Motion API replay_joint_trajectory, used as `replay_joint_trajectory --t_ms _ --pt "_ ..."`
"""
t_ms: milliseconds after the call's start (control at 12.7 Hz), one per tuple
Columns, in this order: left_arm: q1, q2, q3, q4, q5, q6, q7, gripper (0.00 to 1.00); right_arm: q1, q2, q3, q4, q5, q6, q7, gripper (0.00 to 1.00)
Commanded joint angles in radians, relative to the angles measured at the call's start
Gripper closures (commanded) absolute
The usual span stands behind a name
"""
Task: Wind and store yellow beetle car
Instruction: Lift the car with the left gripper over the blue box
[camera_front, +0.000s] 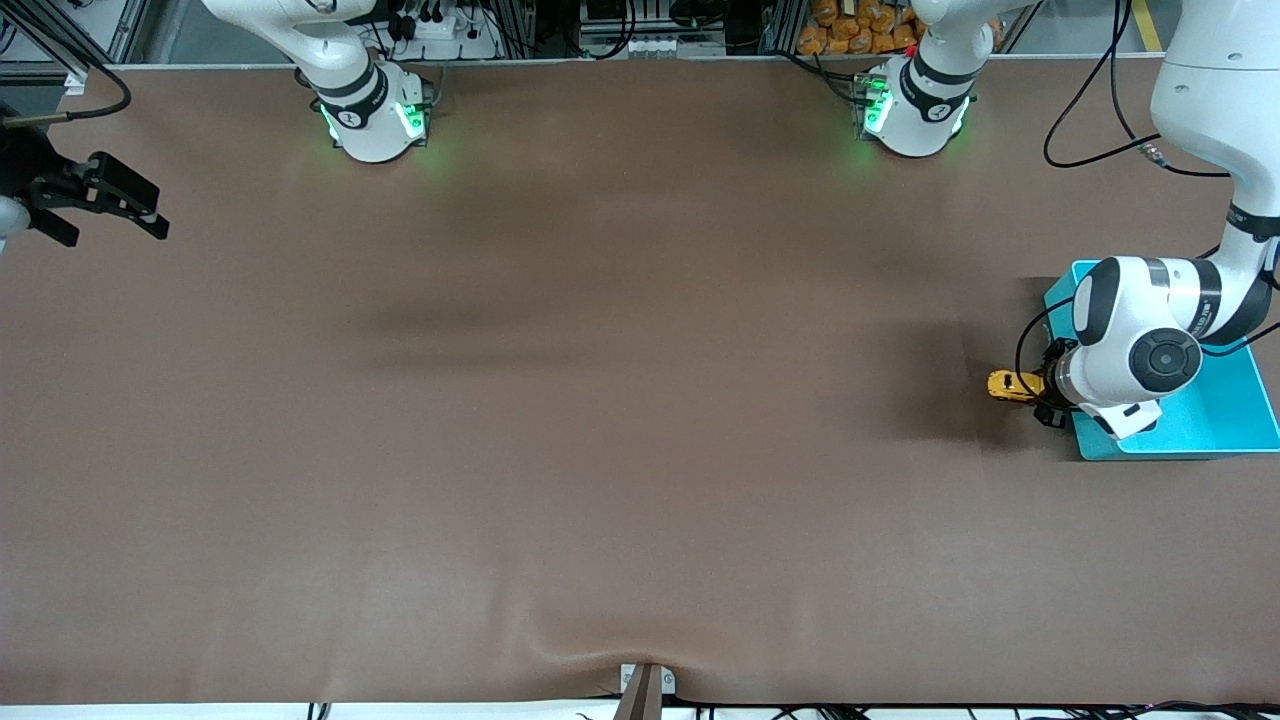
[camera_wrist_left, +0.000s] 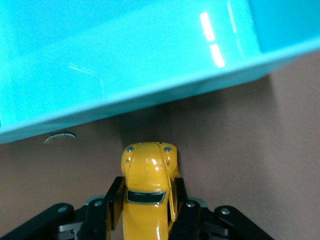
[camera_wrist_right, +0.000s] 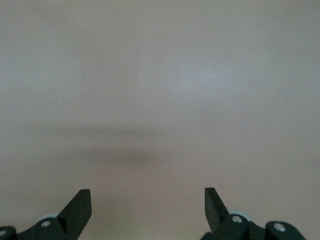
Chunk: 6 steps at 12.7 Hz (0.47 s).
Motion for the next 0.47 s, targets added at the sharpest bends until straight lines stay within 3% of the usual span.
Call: replay_joint_trajectory --t_ms 0,394 --pt "-0.034 -0.057 -0.002 -0.010 0.028 -0.038 -0.012 0.80 0.004 -0.021 -0.002 -0.019 -0.011 0.001 -0.010 0.00" --pt "-0.065 -0.144 -0.002 0.075 -0.001 -0.225 0.178 0.81 0.033 -0.016 -0.024 -0.015 -0.011 0.008 -0.005 0.00"
